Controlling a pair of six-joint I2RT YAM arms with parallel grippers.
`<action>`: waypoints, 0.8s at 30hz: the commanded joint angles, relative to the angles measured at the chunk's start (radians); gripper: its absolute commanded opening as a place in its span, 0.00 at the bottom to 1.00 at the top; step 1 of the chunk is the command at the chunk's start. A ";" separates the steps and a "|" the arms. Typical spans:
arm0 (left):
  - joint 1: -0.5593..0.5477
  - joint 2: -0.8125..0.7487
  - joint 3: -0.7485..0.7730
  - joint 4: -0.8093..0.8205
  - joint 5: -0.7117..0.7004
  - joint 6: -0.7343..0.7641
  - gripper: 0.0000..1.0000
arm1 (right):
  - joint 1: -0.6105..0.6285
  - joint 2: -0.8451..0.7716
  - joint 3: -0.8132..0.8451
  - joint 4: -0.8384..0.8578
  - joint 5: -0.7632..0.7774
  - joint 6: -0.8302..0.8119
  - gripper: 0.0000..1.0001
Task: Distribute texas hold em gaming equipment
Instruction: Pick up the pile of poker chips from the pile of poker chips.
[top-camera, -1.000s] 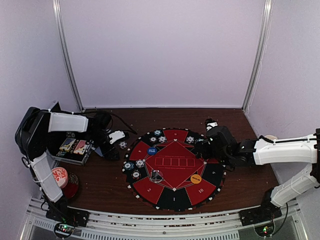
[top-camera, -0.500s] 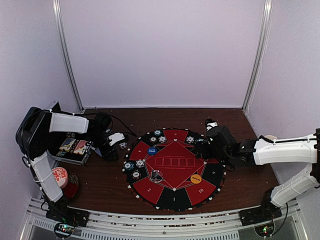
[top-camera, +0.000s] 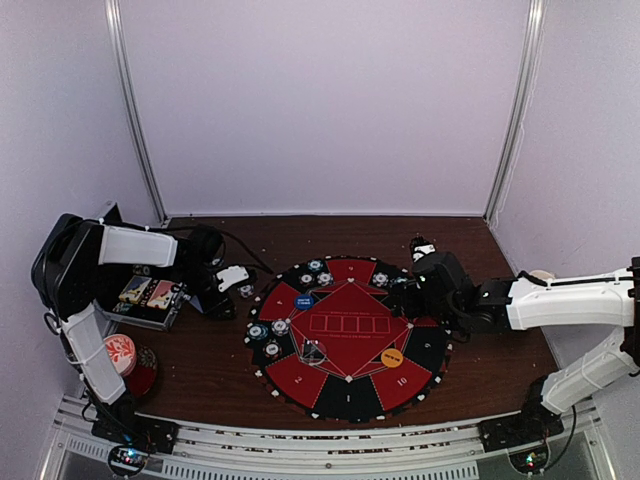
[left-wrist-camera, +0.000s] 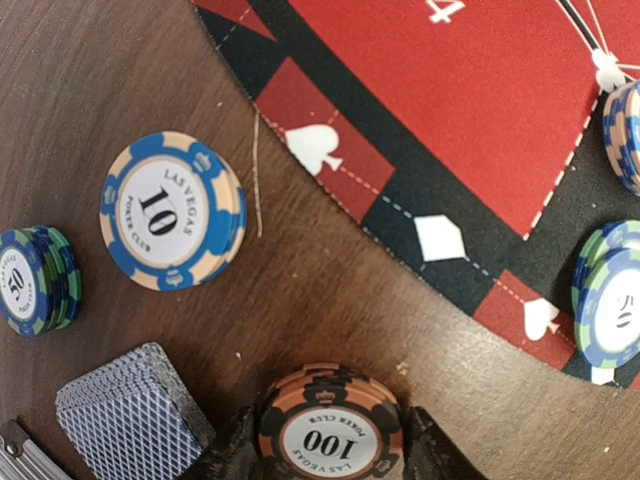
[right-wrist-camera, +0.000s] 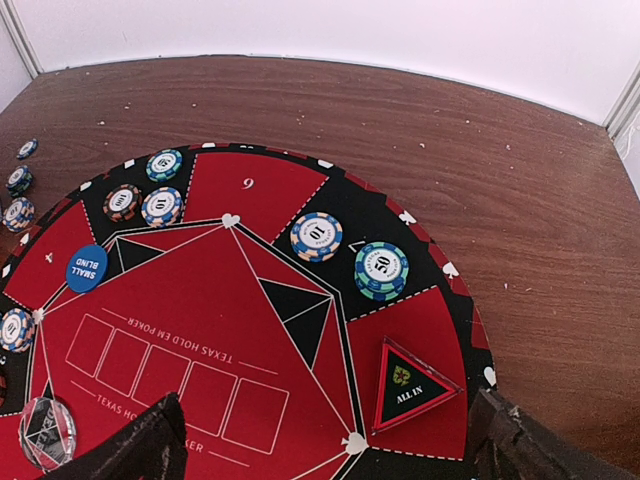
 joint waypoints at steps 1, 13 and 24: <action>0.008 0.019 -0.009 0.016 -0.006 0.007 0.47 | 0.010 0.010 0.016 -0.002 0.004 -0.010 1.00; 0.007 0.032 -0.005 0.018 -0.021 0.007 0.33 | 0.010 0.012 0.016 -0.002 0.004 -0.011 1.00; 0.008 -0.050 0.036 -0.026 -0.011 0.002 0.08 | 0.011 0.013 0.016 -0.001 0.006 -0.011 1.00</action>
